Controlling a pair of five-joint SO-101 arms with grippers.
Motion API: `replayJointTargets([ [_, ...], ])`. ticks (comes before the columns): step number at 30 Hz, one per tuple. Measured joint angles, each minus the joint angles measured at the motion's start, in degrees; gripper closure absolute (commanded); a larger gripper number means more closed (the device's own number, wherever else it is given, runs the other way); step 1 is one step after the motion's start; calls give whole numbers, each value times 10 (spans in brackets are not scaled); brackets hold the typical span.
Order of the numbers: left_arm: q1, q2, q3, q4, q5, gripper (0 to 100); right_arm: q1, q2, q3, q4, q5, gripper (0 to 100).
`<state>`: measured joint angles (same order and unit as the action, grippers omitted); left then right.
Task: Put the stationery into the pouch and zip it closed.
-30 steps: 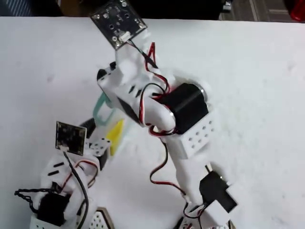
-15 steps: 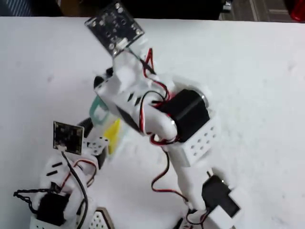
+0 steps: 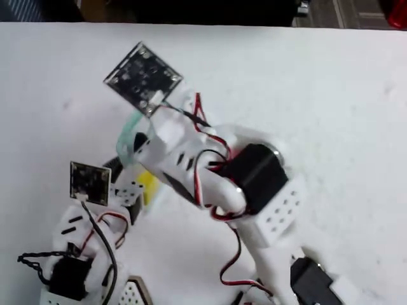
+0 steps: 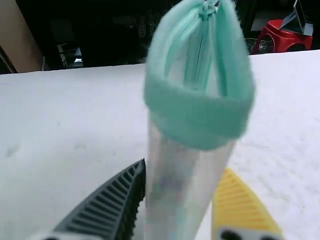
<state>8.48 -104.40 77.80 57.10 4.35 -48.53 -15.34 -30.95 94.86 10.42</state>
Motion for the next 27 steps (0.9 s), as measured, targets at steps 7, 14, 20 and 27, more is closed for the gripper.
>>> replayJointTargets([
  [7,1,0,0,0,0,781,8,9,6,-30,-77,702],
  [14,1,0,0,0,0,781,5,71,5,-32,-175,701],
  [20,1,0,0,0,0,781,10,100,6,-33,-225,701],
  [27,0,0,0,0,0,781,11,145,-68,-41,-268,701],
])
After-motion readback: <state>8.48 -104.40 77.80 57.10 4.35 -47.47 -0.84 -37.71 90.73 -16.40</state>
